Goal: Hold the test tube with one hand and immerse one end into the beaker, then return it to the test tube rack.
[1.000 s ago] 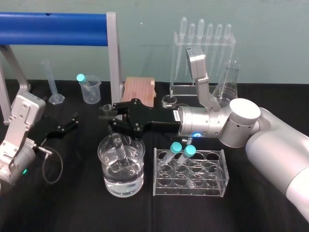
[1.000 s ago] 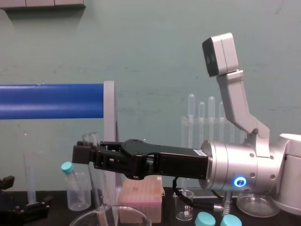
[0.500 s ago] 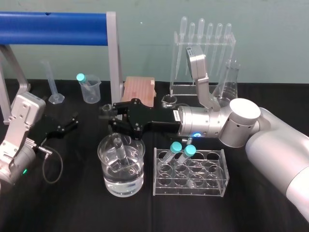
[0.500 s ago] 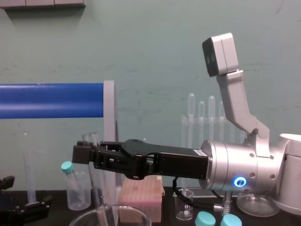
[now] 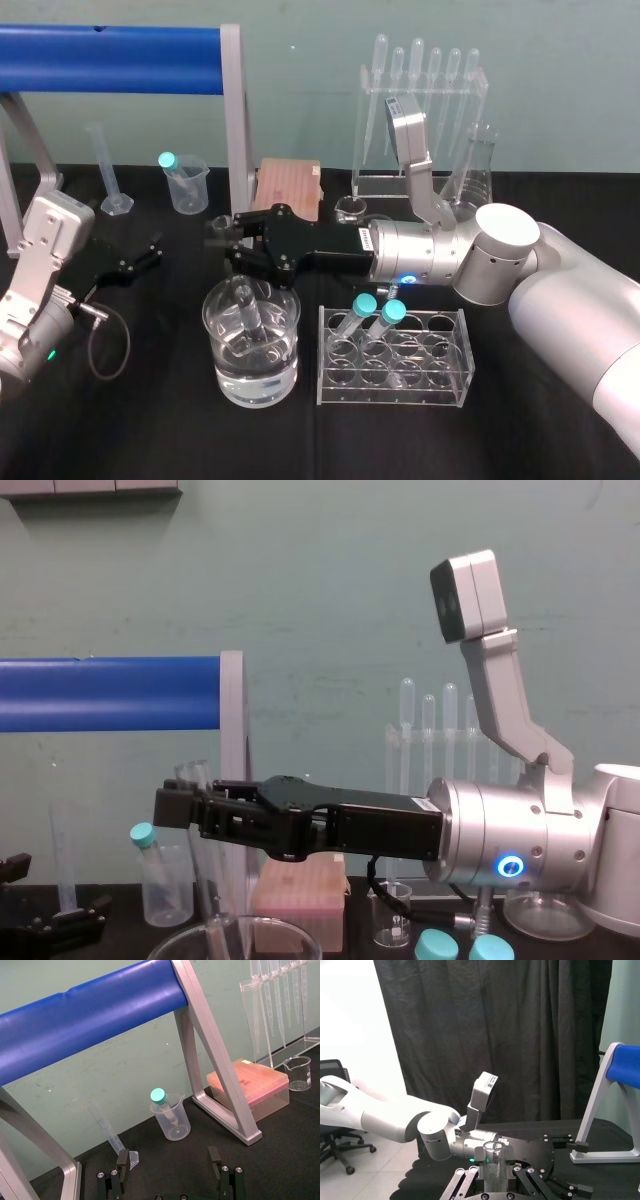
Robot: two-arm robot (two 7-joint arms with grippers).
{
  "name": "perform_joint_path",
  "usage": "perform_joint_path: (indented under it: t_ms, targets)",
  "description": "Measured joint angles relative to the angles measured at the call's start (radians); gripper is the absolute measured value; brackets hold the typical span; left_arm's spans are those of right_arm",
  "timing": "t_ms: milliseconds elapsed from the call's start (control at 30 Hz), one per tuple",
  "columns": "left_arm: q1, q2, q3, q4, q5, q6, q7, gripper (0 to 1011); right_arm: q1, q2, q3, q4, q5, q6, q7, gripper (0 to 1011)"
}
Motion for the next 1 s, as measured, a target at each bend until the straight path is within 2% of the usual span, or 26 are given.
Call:
perform_joint_path:
  t_ms: [1000]
  targets:
    - [0.000,0.000,0.000,0.000,0.000,0.000,0.000,1000,0.000,0.000,0.000,0.000,0.000,0.000,0.000,227]
